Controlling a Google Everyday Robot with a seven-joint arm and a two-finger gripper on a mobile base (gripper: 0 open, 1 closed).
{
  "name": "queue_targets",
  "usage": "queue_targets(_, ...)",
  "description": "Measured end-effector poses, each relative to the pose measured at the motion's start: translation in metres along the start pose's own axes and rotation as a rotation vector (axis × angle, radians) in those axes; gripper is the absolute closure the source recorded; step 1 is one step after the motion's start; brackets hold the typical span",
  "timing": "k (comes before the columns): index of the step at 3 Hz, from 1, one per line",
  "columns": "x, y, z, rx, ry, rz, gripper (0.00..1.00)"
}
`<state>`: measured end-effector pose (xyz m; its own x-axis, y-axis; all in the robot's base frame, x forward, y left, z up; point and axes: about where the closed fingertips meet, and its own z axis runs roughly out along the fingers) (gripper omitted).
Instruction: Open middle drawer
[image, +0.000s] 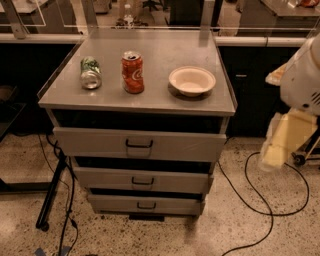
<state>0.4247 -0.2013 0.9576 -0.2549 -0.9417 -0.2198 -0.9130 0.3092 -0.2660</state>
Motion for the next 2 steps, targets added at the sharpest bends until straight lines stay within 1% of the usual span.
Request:
queue_targets(1, -0.0024, 0.0352, 0.0521, -0.088, 0.04, 0.02, 0.0)
queue_targets(2, -0.0025, 0.0357, 0.0524, -0.088, 0.04, 0.02, 0.0)
